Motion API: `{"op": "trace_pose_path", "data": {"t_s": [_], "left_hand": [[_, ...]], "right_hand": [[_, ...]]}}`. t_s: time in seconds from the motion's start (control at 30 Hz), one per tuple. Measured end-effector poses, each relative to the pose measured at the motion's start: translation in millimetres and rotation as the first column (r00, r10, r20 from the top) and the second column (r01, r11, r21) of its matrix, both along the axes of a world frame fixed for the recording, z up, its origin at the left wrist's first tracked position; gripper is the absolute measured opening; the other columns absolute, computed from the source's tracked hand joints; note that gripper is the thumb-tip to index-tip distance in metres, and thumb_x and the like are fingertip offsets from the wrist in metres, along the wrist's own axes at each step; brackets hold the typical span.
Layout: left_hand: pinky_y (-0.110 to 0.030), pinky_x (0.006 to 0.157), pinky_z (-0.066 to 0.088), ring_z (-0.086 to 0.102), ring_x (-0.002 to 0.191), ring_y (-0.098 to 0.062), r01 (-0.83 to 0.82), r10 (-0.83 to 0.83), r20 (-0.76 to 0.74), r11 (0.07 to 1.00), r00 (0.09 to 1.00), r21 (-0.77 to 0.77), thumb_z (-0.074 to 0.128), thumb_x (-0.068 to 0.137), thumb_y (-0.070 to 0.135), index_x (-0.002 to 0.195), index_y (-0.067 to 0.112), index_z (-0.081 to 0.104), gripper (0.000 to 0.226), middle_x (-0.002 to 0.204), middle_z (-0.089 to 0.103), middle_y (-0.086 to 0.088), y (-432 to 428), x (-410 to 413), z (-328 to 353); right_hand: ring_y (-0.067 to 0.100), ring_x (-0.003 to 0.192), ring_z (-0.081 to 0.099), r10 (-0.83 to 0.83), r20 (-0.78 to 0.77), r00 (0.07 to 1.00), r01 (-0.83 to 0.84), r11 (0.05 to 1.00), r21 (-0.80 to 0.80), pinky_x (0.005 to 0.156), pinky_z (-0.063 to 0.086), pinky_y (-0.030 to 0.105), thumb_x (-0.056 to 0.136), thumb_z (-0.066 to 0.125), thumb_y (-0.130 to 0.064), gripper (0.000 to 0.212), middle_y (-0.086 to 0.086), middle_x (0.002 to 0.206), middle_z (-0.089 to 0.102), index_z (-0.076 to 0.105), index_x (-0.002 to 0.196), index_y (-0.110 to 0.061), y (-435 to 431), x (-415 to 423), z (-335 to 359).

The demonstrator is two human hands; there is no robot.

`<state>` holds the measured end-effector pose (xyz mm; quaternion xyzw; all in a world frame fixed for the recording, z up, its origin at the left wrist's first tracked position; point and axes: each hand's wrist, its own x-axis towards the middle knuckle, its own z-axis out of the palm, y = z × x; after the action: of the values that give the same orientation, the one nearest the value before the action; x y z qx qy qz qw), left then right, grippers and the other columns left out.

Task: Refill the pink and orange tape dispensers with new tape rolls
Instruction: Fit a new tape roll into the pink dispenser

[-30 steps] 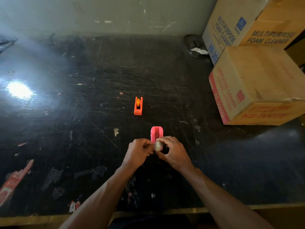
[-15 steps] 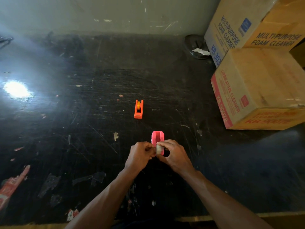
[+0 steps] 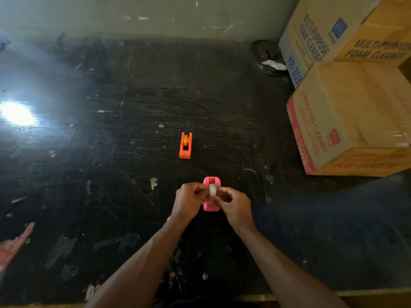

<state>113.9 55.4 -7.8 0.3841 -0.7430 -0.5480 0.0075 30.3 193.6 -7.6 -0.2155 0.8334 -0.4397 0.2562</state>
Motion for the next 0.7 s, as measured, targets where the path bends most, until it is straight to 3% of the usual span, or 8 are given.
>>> {"op": "trace_pose_path", "data": {"t_s": [0.23,0.43,0.6,0.7], "left_hand": [[-0.027,0.074,0.060,0.073,0.080,-0.005,-0.018,0.022,0.055,0.997,0.998,-0.077,0.072,0.094,0.019,0.093,0.029,0.076,0.010,0.084,0.075,0.007,-3.6,-10.1,-9.5],[-0.033,0.077,0.063,0.071,0.081,-0.005,-0.006,0.020,0.085,0.986,0.996,-0.168,0.070,0.095,0.021,0.103,0.024,0.076,0.011,0.089,0.074,0.008,-0.4,-14.3,-15.6],[-0.035,0.076,0.064,0.071,0.080,-0.005,-0.009,0.026,0.082,0.981,0.996,-0.193,0.070,0.095,0.024,0.104,0.026,0.075,0.011,0.089,0.074,0.008,-0.3,-14.8,-17.2],[-0.034,0.078,0.064,0.072,0.081,-0.004,-0.006,0.021,0.080,0.981,0.997,-0.192,0.070,0.095,0.024,0.104,0.027,0.075,0.012,0.091,0.074,0.009,-0.7,-14.1,-18.2]], "right_hand": [[0.001,0.084,0.073,0.014,0.004,1.000,-0.014,1.000,0.023,0.081,0.061,0.029,0.091,0.076,-0.034,0.010,-0.011,0.087,0.079,0.081,0.095,-0.027,-8.9,-4.6,-6.6],[0.002,0.080,0.071,0.024,-0.035,0.999,-0.020,0.994,0.107,0.076,0.059,0.029,0.095,0.069,-0.042,0.018,-0.010,0.083,0.076,0.078,0.085,-0.028,-11.0,-3.1,-15.3],[0.002,0.075,0.066,0.036,-0.103,0.994,-0.022,0.991,0.133,0.066,0.047,0.018,0.096,0.070,-0.035,0.014,-0.009,0.082,0.070,0.079,0.091,-0.025,-11.7,-3.7,-12.4],[0.002,0.079,0.068,0.058,-0.124,0.991,-0.043,0.992,0.120,0.069,0.049,0.017,0.099,0.066,-0.035,0.016,-0.007,0.087,0.074,0.079,0.102,-0.025,-10.7,-3.5,-10.4]]}}
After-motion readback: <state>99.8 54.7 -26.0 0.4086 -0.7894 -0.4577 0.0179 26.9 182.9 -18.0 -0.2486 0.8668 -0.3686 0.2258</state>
